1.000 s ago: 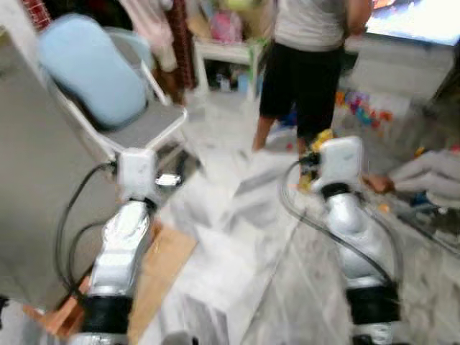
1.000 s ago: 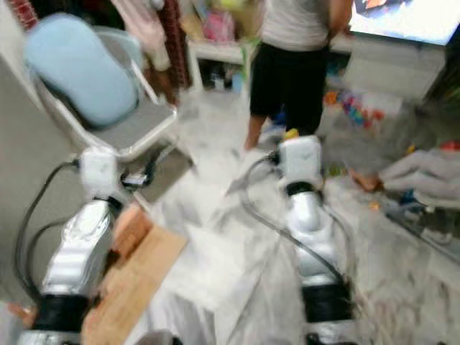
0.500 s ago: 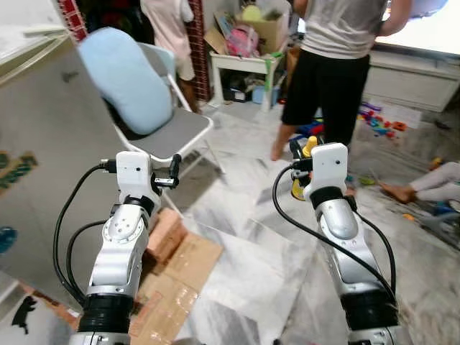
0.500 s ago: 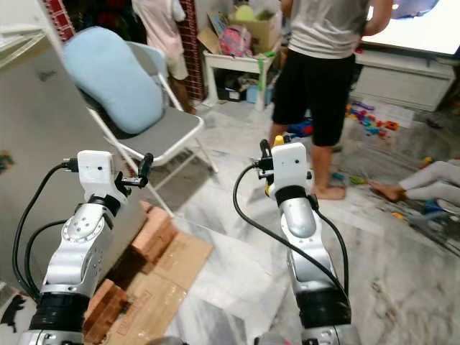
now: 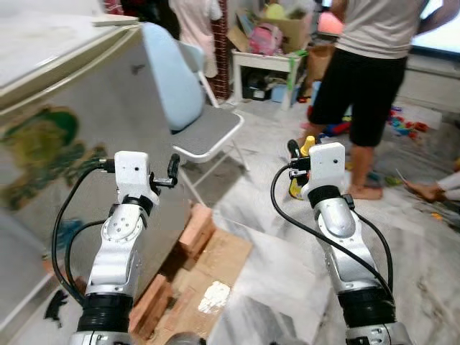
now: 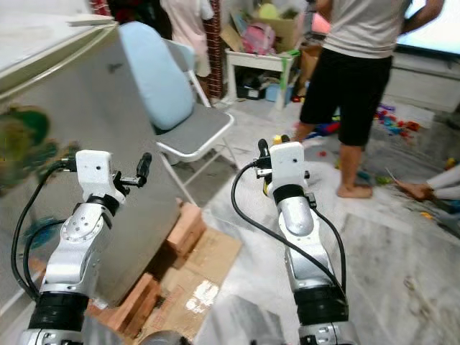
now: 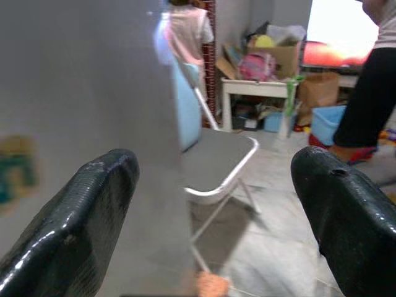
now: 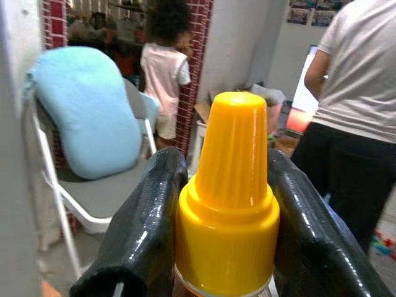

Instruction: Restocking fridge

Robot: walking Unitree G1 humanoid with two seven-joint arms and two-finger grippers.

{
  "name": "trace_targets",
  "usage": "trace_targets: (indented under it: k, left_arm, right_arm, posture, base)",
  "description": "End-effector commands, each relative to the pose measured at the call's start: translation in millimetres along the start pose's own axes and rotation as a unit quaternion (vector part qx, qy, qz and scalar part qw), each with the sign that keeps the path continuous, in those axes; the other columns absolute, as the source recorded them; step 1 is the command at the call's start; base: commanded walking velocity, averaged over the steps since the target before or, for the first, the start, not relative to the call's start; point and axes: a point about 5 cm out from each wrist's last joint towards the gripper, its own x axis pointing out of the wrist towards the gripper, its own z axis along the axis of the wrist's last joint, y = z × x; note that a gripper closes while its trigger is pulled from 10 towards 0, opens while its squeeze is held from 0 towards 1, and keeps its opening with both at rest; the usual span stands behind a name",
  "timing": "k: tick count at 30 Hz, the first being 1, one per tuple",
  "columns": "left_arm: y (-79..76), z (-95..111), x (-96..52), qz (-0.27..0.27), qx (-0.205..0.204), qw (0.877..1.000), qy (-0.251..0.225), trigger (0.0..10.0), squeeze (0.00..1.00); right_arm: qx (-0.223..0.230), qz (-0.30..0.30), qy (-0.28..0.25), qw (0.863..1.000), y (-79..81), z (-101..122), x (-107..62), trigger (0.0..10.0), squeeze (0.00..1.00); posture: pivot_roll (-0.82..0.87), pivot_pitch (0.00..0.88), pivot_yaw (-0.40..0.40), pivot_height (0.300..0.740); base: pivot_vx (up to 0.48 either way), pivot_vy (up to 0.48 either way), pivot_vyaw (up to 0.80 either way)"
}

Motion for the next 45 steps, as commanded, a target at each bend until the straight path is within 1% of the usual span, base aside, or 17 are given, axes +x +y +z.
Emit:
trace_targets:
  k: [1,5,14,20,23,33,45]
  left_arm:
    - [-7.8,3.5,1.5,-0.01,-0.003,1.0,-0.007,10.0,0.0]
    - [-7.7,5.1,2.1,-0.005,-0.006,1.0,-0.008,10.0,0.0]
    - [-9.8,4.8,2.2,-0.008,-0.003,1.0,-0.005,10.0,0.0]
    - [-10.8,3.6,2.4,-0.012,-0.004,1.0,-0.002,10.0,0.0]
    - [-11.6,5.4,1.7,-0.015,-0.002,1.0,-0.009,10.0,0.0]
    - [-12.4,4.4,2.0,-0.017,0.0,1.0,-0.003,10.0,0.0]
    - [-14.0,4.2,2.1,-0.022,0.002,1.0,0.0,10.0,0.0]
  right_arm:
    - [-0.007,-0.019,-0.016,1.0,-11.6,6.3,1.1,10.0,0.0]
    - [-0.008,-0.016,-0.016,1.0,-10.3,6.4,1.1,10.0,0.0]
    - [-0.01,-0.014,-0.014,1.0,-10.2,6.3,2.7,10.0,0.0]
    - [-0.008,-0.01,-0.012,1.0,-7.2,5.1,1.8,10.0,0.0]
    - [-0.008,-0.009,-0.012,1.0,-6.9,4.8,1.7,10.0,0.0]
    - [-0.01,-0.009,-0.009,1.0,-8.2,3.3,2.8,10.0,0.0]
    - [-0.008,-0.007,-0.009,1.0,-6.1,2.6,2.7,10.0,0.0]
  posture:
    - [-0.01,0.0,0.046,0.74]
    - [-0.01,0.0,0.044,0.74]
    - [-0.01,0.0,0.043,0.74]
    - [-0.01,0.0,0.042,0.74]
    - [-0.01,0.0,0.042,0.74]
    - [0.0,0.0,0.04,0.74]
    - [-0.01,0.0,0.041,0.74]
  base:
    - [0.0,0.0,0.0]
    - [0.0,0.077,0.0]
    - [0.0,0.448,0.0]
    - [0.0,0.468,0.0]
    - [0.0,0.0,0.0]
    - [0.0,0.0,0.0]
    - [-0.445,0.0,0.0]
